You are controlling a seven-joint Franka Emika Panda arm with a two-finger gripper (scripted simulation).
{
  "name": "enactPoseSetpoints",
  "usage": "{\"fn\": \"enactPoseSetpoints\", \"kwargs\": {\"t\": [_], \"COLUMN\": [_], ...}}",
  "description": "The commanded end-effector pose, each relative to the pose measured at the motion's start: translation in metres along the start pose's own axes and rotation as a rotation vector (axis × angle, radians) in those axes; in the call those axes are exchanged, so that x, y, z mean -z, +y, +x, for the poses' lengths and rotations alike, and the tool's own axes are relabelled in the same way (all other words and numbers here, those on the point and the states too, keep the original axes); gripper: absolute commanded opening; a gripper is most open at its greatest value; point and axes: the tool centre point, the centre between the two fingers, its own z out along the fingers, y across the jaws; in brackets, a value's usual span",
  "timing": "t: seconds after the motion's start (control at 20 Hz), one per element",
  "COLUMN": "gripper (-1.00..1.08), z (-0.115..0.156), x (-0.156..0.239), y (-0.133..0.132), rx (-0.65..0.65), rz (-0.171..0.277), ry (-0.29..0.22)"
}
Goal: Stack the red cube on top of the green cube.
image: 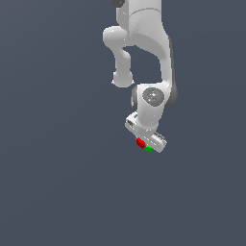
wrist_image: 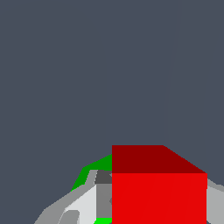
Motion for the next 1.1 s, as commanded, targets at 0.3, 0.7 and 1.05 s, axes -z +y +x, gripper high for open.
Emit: {"fn": "enactPoseSetpoints", "kwargs": {"t": [0.3,0.7,1.05], "gripper": [-1.0,1.0,1.0], "z": [-0.032,-0.031,-0.031], "x": [-0.008,-0.008,-0.008], "y": [-0.028,-0.029,-0.029], "rx": [-0.002,-0.002,-0.002], "rz": [0.001,0.001,0.001], "ry": [0.001,0.001,0.001]}}
